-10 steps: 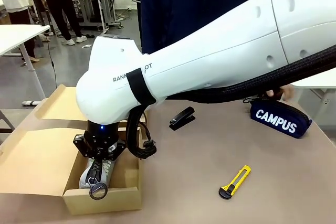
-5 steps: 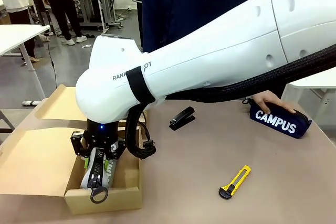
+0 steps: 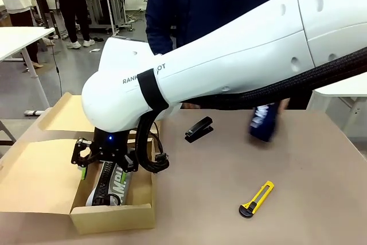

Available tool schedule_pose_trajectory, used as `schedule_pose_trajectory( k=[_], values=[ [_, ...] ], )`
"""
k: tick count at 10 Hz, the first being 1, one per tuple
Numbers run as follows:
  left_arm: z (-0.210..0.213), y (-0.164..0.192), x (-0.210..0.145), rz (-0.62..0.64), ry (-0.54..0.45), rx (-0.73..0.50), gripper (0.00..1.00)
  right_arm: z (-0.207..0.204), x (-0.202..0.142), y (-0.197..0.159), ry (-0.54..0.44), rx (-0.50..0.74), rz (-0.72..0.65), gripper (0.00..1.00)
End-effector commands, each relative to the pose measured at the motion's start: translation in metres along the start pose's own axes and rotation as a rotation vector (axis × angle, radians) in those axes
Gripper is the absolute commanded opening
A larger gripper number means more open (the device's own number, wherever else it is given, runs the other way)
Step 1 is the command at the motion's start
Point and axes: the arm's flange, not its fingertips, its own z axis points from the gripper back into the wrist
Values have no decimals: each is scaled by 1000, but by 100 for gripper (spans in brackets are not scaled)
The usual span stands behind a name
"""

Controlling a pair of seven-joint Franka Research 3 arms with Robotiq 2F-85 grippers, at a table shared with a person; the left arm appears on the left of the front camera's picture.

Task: Place items inside the box.
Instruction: Pick up a Pencil pouch or Stapler and place it inside the Mailer Box closest to the robot.

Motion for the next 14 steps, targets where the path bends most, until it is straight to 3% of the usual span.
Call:
schedule_pose_trajectory(
  k=[1,4,6,8,10,11,12,13,14],
  values=[
    [-1,-2,1,-18,-14,-23,100,4,-4,-6,6,36,26,100],
    [-1,-2,1,-18,-14,-23,100,35,-22,-17,2,70,113,100],
    [-1,-2,1,-18,-14,-23,100,84,-69,-44,102,233,310,100],
    [-1,-2,1,-18,-14,-23,100,107,-125,-76,175,214,427,100],
    [-1,-2,1,-18,-14,-23,100,111,-172,-111,108,222,514,100],
    [-1,-2,1,-18,-14,-23,100,114,-192,-138,58,293,474,100],
    [-1,-2,1,-18,-14,-23,100,119,-214,-174,-76,381,400,100],
    [-1,-2,1,-18,-14,-23,100,119,-226,-194,-168,473,91,100],
    [-1,-2,1,-18,-14,-23,100,117,-188,-132,58,277,434,100]
  ],
)
